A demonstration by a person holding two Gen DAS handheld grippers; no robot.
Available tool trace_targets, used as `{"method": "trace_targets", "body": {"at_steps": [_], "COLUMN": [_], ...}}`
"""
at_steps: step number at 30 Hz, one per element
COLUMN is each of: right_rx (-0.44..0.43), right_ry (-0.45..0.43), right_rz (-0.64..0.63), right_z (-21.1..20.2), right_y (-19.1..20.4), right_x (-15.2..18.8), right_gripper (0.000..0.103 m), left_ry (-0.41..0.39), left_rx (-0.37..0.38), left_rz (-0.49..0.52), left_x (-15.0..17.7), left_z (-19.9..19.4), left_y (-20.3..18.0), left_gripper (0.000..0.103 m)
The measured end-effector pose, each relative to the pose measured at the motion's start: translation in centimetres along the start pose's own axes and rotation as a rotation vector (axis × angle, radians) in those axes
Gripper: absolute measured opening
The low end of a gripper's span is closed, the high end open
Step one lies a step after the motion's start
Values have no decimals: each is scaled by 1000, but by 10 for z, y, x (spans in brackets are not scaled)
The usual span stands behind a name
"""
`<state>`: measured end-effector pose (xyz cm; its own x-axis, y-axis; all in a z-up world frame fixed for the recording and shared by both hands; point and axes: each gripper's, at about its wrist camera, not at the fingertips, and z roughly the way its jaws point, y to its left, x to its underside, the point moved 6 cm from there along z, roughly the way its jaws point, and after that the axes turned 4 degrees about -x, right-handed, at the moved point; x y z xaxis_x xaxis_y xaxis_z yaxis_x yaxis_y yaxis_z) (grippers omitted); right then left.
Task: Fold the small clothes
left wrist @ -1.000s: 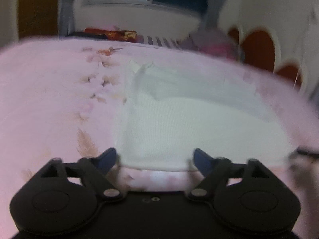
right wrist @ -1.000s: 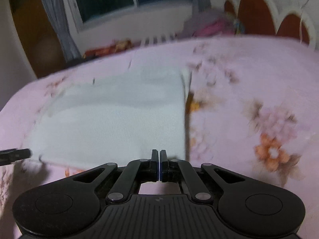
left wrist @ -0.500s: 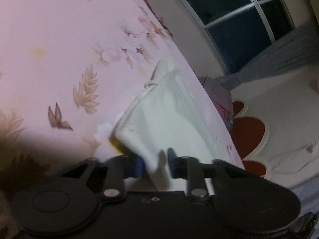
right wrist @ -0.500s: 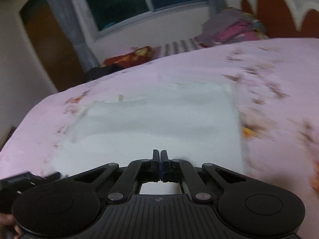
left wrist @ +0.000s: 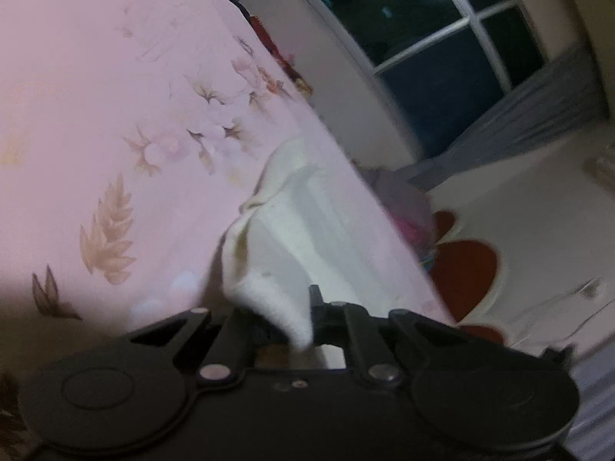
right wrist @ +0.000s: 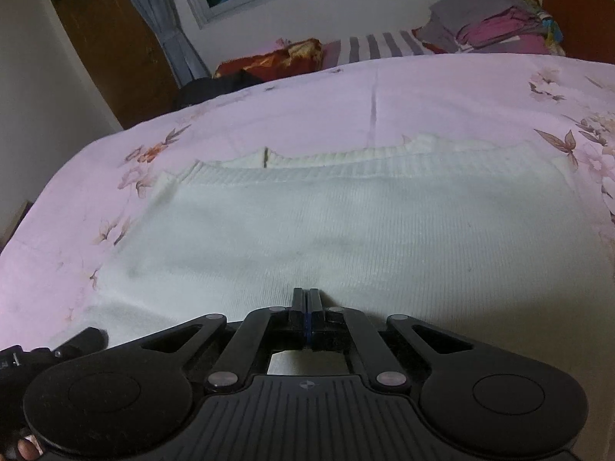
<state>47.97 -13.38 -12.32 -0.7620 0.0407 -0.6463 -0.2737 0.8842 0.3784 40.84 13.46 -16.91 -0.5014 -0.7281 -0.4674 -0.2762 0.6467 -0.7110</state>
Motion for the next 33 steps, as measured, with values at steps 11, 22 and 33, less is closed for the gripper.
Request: {"method": "trace_targets", "body": {"at_steps": [11,22,33], "right_rx": [-147,-117,-192], "right_ry": [-1,-207,-261], "right_rz": [49,253,312], "right_z": [-9,-124,-169], "right_y": [-20,-143,-181], "right_x": [-6,-26,-21], "right_gripper": [0,0,52], "left_ry": [-50,108,239], "left_rx": [-44,100,89], "left_rz": [149,496,573], "left_x": [-2,86,116], "left_z": [-4,15,31], "left_y": [-50,-207,-220], "left_gripper": [7,7,29]}}
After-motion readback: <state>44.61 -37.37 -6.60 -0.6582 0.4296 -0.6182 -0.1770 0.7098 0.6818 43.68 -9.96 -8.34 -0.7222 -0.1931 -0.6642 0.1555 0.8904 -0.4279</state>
